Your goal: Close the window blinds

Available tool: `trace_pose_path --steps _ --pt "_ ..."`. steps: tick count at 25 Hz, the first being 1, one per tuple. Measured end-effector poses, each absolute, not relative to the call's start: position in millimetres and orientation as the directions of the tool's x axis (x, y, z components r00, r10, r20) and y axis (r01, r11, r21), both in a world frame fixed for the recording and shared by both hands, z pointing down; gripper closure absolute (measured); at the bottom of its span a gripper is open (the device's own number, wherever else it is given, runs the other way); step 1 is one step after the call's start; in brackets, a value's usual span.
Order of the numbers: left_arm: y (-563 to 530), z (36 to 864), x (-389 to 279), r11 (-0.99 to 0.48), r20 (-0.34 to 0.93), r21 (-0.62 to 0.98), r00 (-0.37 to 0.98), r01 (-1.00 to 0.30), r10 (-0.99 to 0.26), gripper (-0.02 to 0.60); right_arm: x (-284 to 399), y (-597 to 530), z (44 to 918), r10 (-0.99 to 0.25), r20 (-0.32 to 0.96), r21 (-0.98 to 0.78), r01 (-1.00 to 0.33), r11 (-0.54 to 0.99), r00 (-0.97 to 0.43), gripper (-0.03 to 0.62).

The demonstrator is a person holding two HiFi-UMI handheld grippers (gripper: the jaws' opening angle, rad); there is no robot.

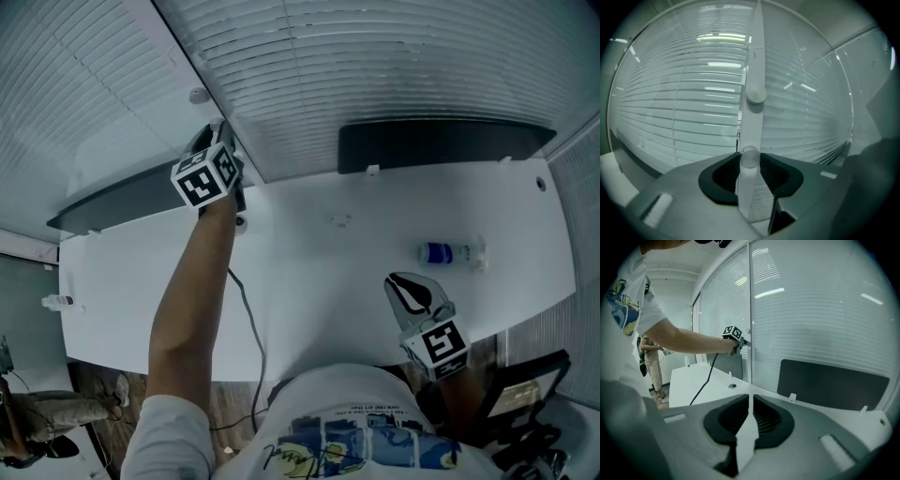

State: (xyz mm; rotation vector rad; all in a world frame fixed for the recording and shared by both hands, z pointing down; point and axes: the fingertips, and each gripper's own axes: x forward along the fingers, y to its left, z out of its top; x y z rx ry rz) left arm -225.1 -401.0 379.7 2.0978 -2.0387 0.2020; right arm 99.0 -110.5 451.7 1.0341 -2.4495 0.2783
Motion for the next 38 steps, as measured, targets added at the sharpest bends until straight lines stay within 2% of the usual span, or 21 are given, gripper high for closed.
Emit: trace_pose_path --steps 5,18,28,31,35,38 --pt "-395 373 -228 -0.029 0.222 0.05 0.04 -0.998 -0.974 0.419 96 -108 445 -0.627 0.484 0.0 -0.717 0.697 -0.61 0.576" --pt "-325 354 -224 -0.122 0.149 0.054 0.129 -0.991 -0.98 0.42 80 -90 434 -0.635 0.5 0.067 -0.704 0.707 -0.589 0.576" --pt "-224 347 -215 -0.287 0.161 -0.021 0.28 -0.958 -0.946 0.577 44 -72 405 -0.662 0.454 0.116 -0.697 0.707 -0.596 0.576" --pt "-181 352 -206 -0.375 0.169 -0.018 0.367 -0.927 -0.915 0.577 33 -60 402 -0.676 0.436 0.131 -0.701 0.701 -0.594 0.576" --pt "-118 353 -193 -0.516 0.158 0.079 0.522 -0.853 -0.838 0.577 10 -48 384 -0.689 0.403 0.147 -0.7 0.699 -0.603 0.576" --pt "-73 358 -180 -0.592 0.185 0.072 0.594 -0.803 -0.783 0.577 1 -34 375 -0.7 0.382 0.125 -0.717 0.685 -0.603 0.576"
